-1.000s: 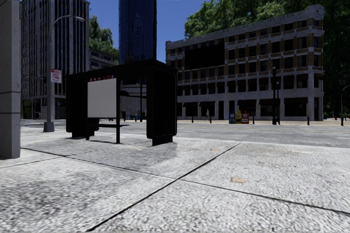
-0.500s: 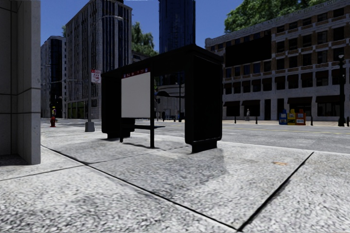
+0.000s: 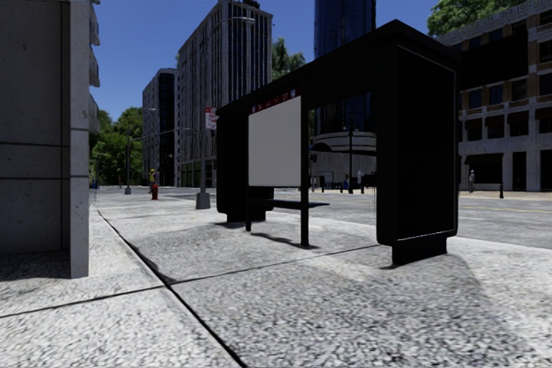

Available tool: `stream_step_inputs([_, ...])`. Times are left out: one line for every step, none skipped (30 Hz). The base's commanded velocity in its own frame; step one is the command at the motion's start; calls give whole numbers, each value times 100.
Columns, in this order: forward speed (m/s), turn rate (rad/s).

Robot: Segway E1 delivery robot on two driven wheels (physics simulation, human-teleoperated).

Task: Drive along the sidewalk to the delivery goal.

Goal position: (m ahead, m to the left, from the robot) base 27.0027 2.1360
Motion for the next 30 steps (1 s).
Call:
stream_step_inputs([200, 56])
stream_step_inputs([200, 56])
stream_step_inputs([200, 56])
stream_step_inputs([200, 56])
stream_step_inputs([200, 56])
stream_step_inputs([200, 56])
stream_step_inputs([200, 56])
stream_step_inputs([200, 56])
stream_step_inputs([200, 56])
stream_step_inputs([200, 56])
stream_step_inputs([200, 55])
stream_step_inputs([200, 47])
stream_step_inputs([200, 39])
stream_step_inputs([200, 37])
stream_step_inputs([200, 37])
stream_step_inputs([200, 36])
stream_step_inputs([200, 38])
stream_step_inputs([200, 41])
stream_step_inputs([200, 41])
stream_step_inputs([200, 44])
stream_step_inputs([200, 48])
stream_step_inputs([200, 51])
stream_step_inputs([200, 52])
stream_step_inputs([200, 52])
stream_step_inputs([200, 52])
stream_step_inputs([200, 51])
stream_step_inputs([200, 46])
stream_step_inputs([200, 46])
stream_step_inputs([200, 44])
stream_step_inputs([200, 41])
